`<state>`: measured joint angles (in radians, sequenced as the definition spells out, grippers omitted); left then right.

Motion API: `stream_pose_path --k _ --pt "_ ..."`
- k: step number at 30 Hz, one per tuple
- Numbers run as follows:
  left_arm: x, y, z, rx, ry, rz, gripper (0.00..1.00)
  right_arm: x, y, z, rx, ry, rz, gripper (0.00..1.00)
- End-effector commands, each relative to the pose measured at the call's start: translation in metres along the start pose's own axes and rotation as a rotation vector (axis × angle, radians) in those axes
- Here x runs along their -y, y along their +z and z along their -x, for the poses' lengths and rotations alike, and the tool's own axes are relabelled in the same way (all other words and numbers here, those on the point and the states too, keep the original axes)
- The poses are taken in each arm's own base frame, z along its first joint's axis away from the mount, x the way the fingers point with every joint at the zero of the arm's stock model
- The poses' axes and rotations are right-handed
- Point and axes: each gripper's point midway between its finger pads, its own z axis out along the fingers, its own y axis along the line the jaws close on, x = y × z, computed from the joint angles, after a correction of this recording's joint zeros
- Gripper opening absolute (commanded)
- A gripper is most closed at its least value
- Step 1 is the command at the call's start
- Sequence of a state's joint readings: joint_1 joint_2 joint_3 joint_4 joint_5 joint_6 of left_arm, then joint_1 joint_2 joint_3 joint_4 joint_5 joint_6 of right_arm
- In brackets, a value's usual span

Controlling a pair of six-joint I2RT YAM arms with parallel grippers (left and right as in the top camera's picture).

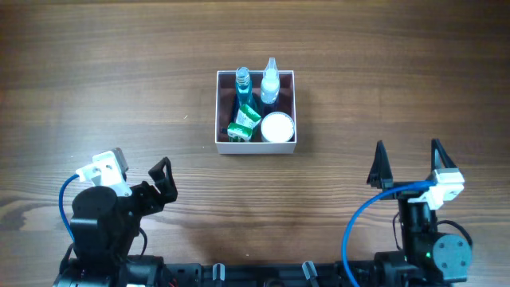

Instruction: Pack container

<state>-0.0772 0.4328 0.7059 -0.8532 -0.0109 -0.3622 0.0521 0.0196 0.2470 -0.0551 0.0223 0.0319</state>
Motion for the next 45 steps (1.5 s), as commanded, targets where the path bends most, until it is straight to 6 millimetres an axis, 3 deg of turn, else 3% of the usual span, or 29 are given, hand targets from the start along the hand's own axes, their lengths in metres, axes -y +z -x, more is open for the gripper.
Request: stream_pose_path --k 1,5,8,14,45 --pt "-0.003 0.002 -0.001 0.002 -0.013 0.014 1.00 0.001 0.006 -0.022 0.033 -0.045 0.006 1.00" --pt "-0.003 0.002 -0.001 0.002 -0.013 0.014 1.00 0.003 0.009 -0.044 0.033 -0.046 0.002 1.00" --pt "-0.003 0.002 -0.001 0.002 -0.013 0.014 1.00 0.005 0.009 -0.071 -0.044 -0.035 -0.002 1.00" --pt "-0.003 0.002 -0.001 0.002 -0.013 0.014 1.00 0.009 0.006 -0.101 -0.167 -0.042 -0.019 1.00" --pt "-0.003 0.002 -0.001 0.002 -0.013 0.014 1.00 0.006 0.006 -0.101 -0.169 -0.055 0.000 1.00"
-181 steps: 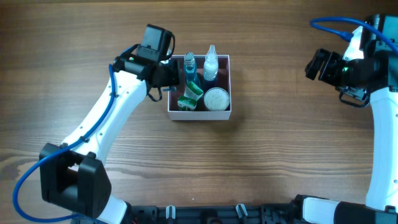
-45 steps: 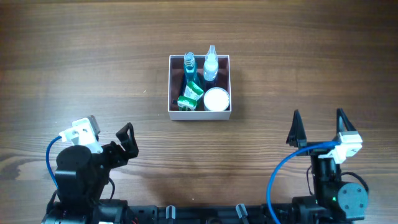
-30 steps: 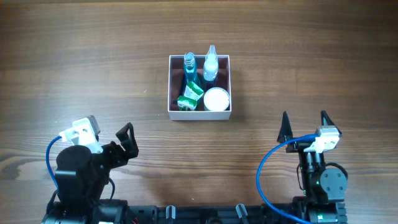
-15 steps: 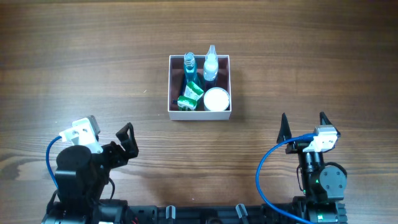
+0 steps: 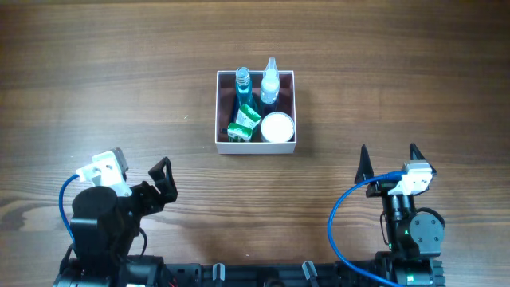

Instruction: Pack container

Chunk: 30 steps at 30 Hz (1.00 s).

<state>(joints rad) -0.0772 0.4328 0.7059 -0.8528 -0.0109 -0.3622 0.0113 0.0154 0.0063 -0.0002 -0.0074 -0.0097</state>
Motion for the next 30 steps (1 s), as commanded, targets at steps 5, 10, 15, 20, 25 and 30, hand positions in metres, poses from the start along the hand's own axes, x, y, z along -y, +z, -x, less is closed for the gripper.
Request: stream_pose_path --k 5,10,15,20,25,30 --pt "-0.003 0.002 -0.001 0.002 -0.013 0.014 1.00 -0.002 -0.001 0.003 0.013 -0.010 0.012 1.00" --pt "-0.007 0.001 0.001 0.015 -0.010 0.037 1.00 -0.002 -0.001 0.003 0.013 -0.010 0.012 1.00" --pt "-0.018 -0.006 0.002 0.073 -0.030 0.060 1.00 -0.002 -0.001 0.003 0.013 -0.010 0.012 1.00" --pt "-0.034 0.006 -0.017 0.148 -0.034 0.075 1.00 -0.002 -0.001 0.003 0.013 -0.010 0.012 1.00" --pt "-0.033 0.025 -0.010 0.342 -0.017 -0.002 1.00 -0.002 -0.001 0.003 0.013 -0.010 0.012 1.00" --pt "-0.020 0.035 0.000 0.466 0.085 -0.083 1.00 -0.002 -0.001 0.003 0.013 -0.010 0.012 1.00"
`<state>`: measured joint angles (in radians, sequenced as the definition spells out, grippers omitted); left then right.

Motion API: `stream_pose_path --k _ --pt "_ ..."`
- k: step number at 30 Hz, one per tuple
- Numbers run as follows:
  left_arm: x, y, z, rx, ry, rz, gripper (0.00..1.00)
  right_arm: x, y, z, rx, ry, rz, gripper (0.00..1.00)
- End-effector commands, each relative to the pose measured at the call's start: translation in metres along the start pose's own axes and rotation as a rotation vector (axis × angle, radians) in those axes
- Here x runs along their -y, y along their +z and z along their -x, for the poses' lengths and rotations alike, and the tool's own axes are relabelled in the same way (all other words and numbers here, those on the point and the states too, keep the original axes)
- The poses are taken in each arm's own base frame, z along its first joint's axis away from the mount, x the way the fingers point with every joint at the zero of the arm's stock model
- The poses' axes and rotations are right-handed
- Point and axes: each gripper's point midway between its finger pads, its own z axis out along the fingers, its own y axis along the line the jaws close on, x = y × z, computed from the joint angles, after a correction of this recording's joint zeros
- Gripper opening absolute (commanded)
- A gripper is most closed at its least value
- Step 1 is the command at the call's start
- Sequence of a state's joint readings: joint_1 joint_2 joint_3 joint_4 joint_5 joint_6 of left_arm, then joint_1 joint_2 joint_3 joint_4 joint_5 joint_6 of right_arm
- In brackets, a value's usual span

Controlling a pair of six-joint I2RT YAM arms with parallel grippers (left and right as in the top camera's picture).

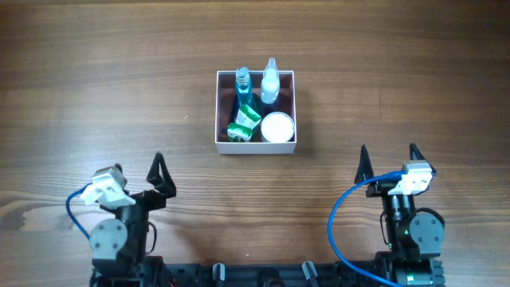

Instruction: Pack container

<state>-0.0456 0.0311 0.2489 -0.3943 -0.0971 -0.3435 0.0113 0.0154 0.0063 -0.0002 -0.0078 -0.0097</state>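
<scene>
A white square container [256, 145] stands at the middle of the wooden table. Inside it are a teal bottle [243, 86], a clear spray bottle [270, 82], a green-and-white packet [244, 122] and a white round jar [277, 127]. My left gripper [139, 172] rests near the front left edge, open and empty. At the front right my right gripper [389, 163] also stands open, nothing between its fingers. Both are well short of the container.
Only the wooden table [96, 72] surrounds the container. Blue cables [344, 227] loop beside each arm base at the front edge.
My left arm has shifted: its gripper now points up the table from a lower, straighter pose near the front edge. The right arm and the container's contents are unchanged.
At first both arms sat near the front with open grippers and the container held its items. Then the right arm had drawn slightly left and straightened. Now the left arm has settled likewise; the container's contents never changed.
</scene>
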Motion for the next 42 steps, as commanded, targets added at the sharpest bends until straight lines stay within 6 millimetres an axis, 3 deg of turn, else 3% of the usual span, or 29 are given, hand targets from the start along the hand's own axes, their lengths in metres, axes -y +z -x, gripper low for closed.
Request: stream_pose_path --k 1,7,12,42 --pt "0.009 0.009 -0.003 0.064 0.145 -0.079 1.00 -0.002 -0.001 0.003 0.013 -0.010 0.012 1.00" --pt "0.030 0.016 -0.022 0.086 0.383 -0.227 1.00 -0.002 -0.001 0.003 0.013 -0.010 0.011 1.00" --pt "0.028 0.022 -0.041 0.064 0.391 -0.252 1.00 -0.002 -0.001 0.003 0.013 -0.010 0.011 1.00" --pt "0.031 0.021 -0.041 0.062 0.389 -0.275 1.00 -0.002 -0.001 0.003 0.013 -0.010 0.012 1.00"
